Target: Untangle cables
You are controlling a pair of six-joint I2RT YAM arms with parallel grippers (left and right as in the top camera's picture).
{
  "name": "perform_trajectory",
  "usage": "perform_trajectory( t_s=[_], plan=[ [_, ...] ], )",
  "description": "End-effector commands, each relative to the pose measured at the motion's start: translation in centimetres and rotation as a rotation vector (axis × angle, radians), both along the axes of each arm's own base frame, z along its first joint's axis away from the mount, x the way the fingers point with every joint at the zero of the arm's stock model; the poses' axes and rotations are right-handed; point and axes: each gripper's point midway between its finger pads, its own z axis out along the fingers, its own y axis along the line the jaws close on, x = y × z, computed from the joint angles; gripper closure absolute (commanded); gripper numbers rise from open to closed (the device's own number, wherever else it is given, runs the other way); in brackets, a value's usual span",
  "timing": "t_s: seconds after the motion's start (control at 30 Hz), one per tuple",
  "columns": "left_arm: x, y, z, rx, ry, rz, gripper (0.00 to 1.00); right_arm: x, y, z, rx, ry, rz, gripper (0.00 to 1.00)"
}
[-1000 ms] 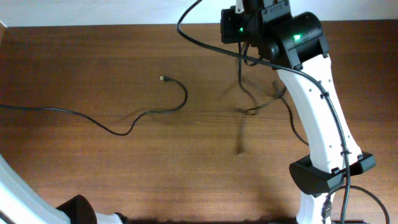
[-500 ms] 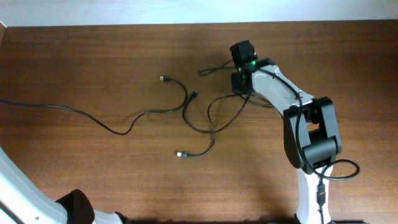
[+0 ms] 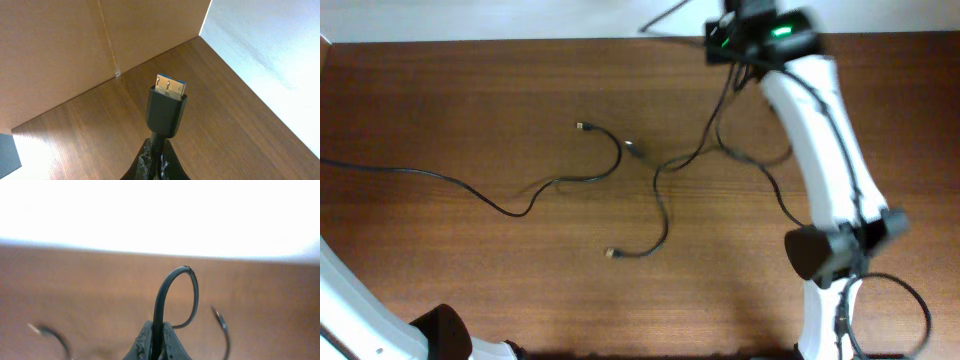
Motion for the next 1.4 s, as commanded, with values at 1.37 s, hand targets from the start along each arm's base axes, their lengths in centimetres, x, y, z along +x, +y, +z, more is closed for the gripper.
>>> perform_trajectory(
  t_s=[1.37],
  plan=[
    [0.2,0.2,-1.1,0.004,0.074,-0.036,1.00,12.1,-29.6,3.5,0.146,-0.469,-0.171,0.96]
  ],
)
